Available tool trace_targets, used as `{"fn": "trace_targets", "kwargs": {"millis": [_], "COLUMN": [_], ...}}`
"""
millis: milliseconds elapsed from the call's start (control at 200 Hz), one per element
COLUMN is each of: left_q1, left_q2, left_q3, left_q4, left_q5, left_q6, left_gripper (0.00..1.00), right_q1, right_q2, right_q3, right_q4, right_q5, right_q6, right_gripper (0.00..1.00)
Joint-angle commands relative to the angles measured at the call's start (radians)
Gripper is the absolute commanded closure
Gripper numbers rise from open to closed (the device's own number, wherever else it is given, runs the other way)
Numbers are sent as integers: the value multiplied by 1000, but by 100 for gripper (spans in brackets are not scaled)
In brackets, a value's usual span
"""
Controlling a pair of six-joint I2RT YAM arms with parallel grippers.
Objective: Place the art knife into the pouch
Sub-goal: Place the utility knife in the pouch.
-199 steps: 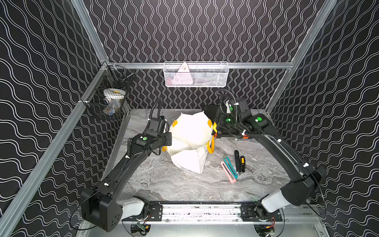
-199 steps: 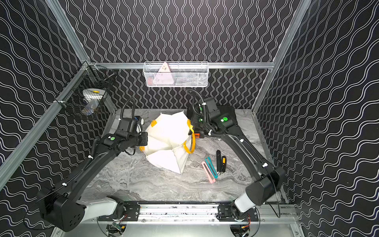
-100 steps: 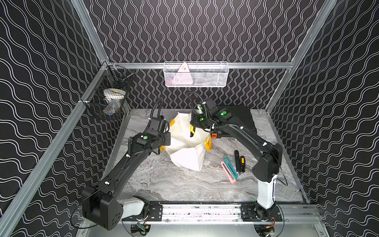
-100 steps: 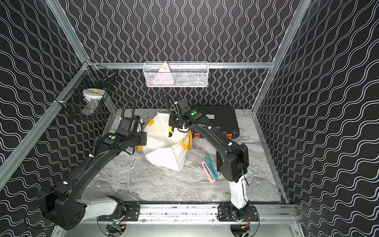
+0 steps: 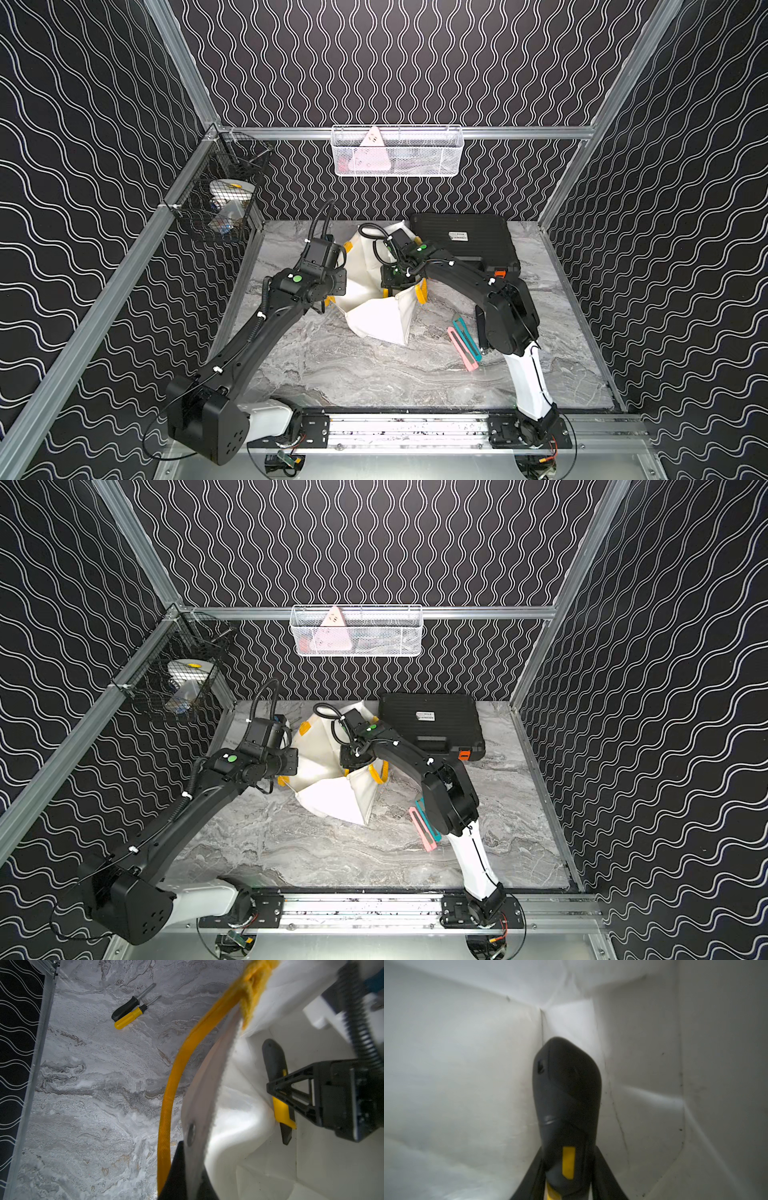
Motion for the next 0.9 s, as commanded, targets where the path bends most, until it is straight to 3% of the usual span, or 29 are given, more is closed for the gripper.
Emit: {"fn": "trace_targets", "kwargs": {"millis": [0, 515, 745, 896], "left_q1": [-9, -130, -137, -138], "left_q2": [3, 9, -2, -9], "left_q3": [11, 39, 14, 7], "left_q4": [4, -65, -62, -63], "left_q5": [-46, -131, -197, -236], "left_q6": [22, -27, -35, -35], "left_gripper": [100, 100, 100, 100], "right_q1": [2, 4, 4, 4], "right_q2": [36, 80, 67, 37], "right_q3": [-11, -26, -17, 6], "right_q4": [21, -63, -57, -37], "right_q5": [-12, 122, 86, 0], "right_q6": [-9, -65, -79, -83], "right_gripper": [88, 86, 70, 49]}}
